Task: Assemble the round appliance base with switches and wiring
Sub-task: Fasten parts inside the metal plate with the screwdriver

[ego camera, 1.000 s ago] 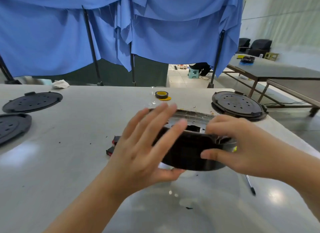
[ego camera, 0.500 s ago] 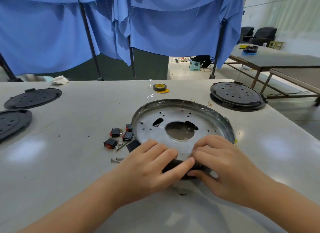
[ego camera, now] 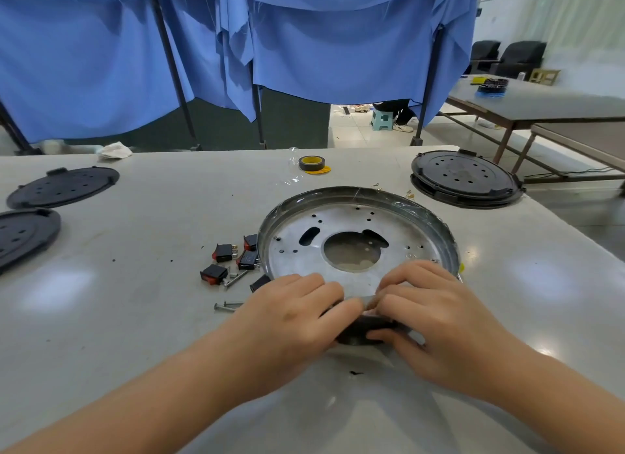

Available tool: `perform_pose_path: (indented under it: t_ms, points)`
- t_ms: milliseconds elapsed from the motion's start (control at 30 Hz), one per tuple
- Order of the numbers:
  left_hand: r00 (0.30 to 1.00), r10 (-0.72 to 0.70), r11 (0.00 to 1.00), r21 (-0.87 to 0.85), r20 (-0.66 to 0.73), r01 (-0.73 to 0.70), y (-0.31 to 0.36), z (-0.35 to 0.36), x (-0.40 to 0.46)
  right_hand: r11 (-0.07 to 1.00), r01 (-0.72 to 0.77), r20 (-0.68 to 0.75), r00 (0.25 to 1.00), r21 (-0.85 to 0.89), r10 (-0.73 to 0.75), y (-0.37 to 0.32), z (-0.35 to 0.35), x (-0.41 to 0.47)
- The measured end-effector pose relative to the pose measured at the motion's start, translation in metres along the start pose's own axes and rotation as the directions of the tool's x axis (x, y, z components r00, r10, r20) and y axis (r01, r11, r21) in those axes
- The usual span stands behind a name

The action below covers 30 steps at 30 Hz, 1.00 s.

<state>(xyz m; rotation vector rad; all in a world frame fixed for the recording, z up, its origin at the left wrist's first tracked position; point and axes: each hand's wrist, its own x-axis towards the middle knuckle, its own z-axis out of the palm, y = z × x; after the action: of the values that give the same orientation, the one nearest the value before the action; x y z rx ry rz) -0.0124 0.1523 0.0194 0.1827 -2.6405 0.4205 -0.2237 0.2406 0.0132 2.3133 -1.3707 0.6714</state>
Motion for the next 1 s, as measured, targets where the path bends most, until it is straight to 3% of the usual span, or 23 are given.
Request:
perform_pose_path:
  t_ms: [267,400,500,567,633,700,800,1000]
  points:
    - [0.997,-0.073,0.990,-0.120,0.021,0.075,-0.002,-0.005,-0.002,1.000,-0.005,0.019,1.000,-0.012,0.005,-0.001,-0.002,0.001]
    - [0.965,-0.263,0.923,-0.286,0.021,0.258,-0.008,-0.011,-0.008,1.000,-0.010,0.016,1.000,-0.020,0.011,-0.001,-0.002,0.001]
    - [0.855,-0.516,0.778,-0.452,-0.062,0.436,-0.022,-0.019,-0.012,0.999,-0.006,0.017,1.000,-0.036,0.006,-0.001,-0.001,0.001]
    - [0.723,-0.689,0.614,-0.576,-0.057,0.540,-0.038,-0.023,-0.015,0.999,-0.013,0.016,1.000,-0.035,0.014,-0.001,-0.001,0.001]
    - [0.573,-0.819,0.434,-0.616,0.034,0.657,-0.060,-0.027,-0.017,0.999,-0.046,0.006,0.999,-0.010,0.046,-0.001,-0.002,0.001]
    - [0.488,-0.851,0.334,-0.514,0.196,0.790,-0.079,-0.027,-0.021,0.996,-0.083,-0.019,0.996,0.040,0.084,-0.003,-0.003,0.001]
    - [0.466,-0.809,0.383,-0.281,0.357,0.880,-0.092,-0.022,-0.027,0.989,-0.111,-0.053,0.992,0.100,0.116,-0.003,-0.005,0.001]
    - [0.466,-0.642,0.493,-0.138,0.609,0.859,-0.083,-0.017,-0.040,0.987,-0.133,-0.043,0.990,0.095,0.137,-0.002,-0.004,-0.001]
